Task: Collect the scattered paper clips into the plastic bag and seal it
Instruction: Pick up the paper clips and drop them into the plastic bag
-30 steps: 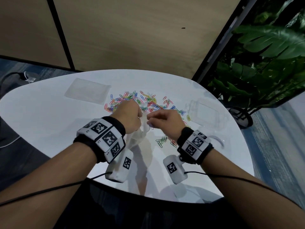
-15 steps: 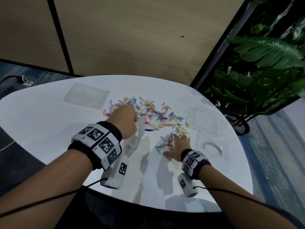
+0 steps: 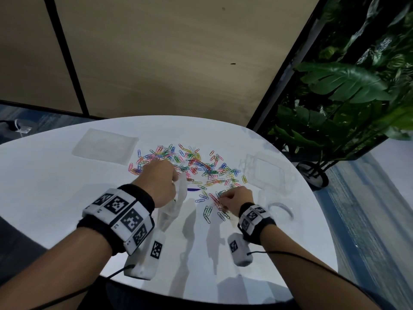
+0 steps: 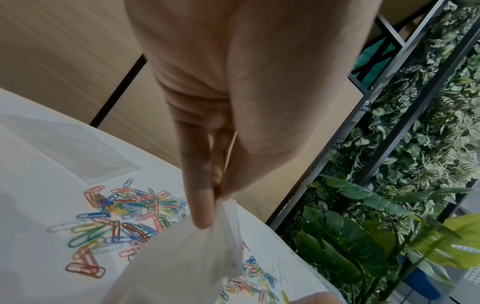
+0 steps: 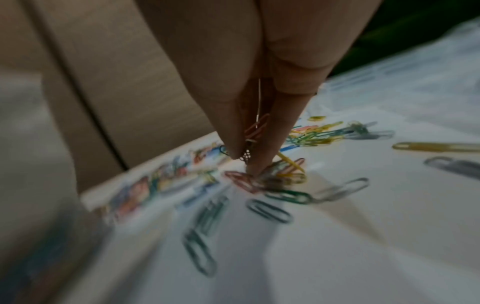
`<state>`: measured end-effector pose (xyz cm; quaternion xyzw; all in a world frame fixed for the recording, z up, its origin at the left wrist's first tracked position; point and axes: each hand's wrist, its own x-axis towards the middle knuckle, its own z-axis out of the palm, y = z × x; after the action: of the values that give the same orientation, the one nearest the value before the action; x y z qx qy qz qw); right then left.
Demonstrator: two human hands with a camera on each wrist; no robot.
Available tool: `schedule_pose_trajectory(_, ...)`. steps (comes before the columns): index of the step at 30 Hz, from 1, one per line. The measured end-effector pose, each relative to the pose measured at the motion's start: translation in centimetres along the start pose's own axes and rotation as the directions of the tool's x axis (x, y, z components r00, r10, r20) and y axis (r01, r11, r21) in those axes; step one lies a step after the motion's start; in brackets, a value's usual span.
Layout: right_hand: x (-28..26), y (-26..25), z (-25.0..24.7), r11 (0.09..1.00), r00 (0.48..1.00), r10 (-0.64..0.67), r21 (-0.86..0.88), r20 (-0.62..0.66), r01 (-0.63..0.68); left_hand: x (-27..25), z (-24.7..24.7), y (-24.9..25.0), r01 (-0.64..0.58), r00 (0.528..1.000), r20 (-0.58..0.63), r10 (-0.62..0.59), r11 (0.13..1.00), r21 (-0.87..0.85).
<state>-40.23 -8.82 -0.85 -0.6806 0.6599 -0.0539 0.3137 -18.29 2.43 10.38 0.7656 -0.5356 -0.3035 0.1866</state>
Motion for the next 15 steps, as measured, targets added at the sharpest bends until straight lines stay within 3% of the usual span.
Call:
schedule_pose_trajectory(2,-0.6,-0.8,-1.2,0.943,0.996,0.045,0.325,0.075,-0.067,-0.2,0.0,0.3,-0.002,1.0,-0.003,0.002,1.0,-0.009)
schedule_pose_trajectory(4,-1.7,-2.5,-2.0,0.746,0.985,-0.007,0.657,0.171,-0.109,-0.2,0.2,0.6,-0.009,1.0,0.0,0.009,1.0,-0.028)
schedule_pose_trajectory(6,-3.6,-4.7,-2.3,0.548,0.963,-0.11,0.824,0.244,-0.146,-0.1,0.6,0.9,-0.012,1.0,0.025,0.014,0.999,-0.049)
schedule_pose_trajectory(8,-5.6,-6.6,-1.8,0.46,0.936,-0.196,0.87,0.292,-0.176,0.1,1.0,1.2,-0.011,0.999,0.045,0.014,0.998,-0.063)
schedule_pose_trajectory(11,-7.4,-7.5,0.0,0.515,0.933,-0.221,0.846,0.285,-0.137,0.2,1.5,1.7,-0.025,0.999,0.027,0.026,1.0,-0.013)
schedule_pose_trajectory(15,-7.1,-7.1,1.5,0.749,0.969,-0.218,0.656,0.12,0.088,-0.1,1.5,2.3,-0.039,0.999,0.034,0.039,0.999,-0.002)
